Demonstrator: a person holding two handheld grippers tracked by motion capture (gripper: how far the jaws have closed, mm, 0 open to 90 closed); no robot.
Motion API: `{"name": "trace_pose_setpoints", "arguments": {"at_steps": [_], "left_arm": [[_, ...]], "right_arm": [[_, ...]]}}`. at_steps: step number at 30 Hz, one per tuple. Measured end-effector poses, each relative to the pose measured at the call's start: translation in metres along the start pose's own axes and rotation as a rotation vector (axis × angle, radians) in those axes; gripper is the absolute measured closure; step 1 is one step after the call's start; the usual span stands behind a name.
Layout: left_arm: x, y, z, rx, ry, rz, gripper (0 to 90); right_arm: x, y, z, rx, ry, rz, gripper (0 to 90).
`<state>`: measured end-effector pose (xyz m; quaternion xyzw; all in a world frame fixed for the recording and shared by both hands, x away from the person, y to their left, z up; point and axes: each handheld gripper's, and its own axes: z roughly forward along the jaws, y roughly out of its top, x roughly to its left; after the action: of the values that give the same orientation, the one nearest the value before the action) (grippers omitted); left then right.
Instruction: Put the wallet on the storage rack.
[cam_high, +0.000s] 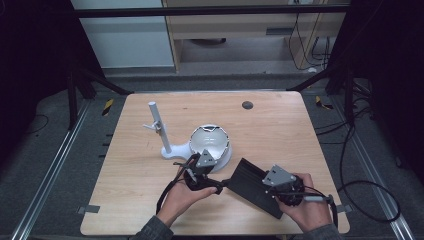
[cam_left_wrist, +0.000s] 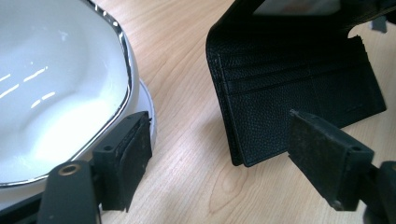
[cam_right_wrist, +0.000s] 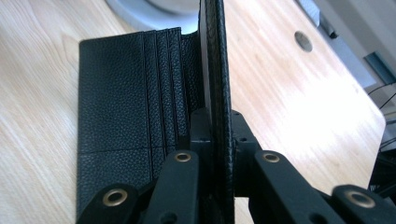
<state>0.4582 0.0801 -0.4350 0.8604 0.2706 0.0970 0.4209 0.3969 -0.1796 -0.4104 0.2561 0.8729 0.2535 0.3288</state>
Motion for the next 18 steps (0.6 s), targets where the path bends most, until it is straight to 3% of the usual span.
{"name": "trace_pose_setpoints", "arguments": {"at_steps": [9,18], "left_arm": [[-0.009,0.012,-0.002,-0.05,-0.044,0.031,17.6],[-0.013,0.026,-0.01,-0.078,-0.039,0.055,12.3]], "right_arm": [[-0.006,0.008,-0.023,-0.084,0.0,0.011,83.9],[-0.011,0.014,-0.036,-0.144,-0.011,0.01,83.9]]}}
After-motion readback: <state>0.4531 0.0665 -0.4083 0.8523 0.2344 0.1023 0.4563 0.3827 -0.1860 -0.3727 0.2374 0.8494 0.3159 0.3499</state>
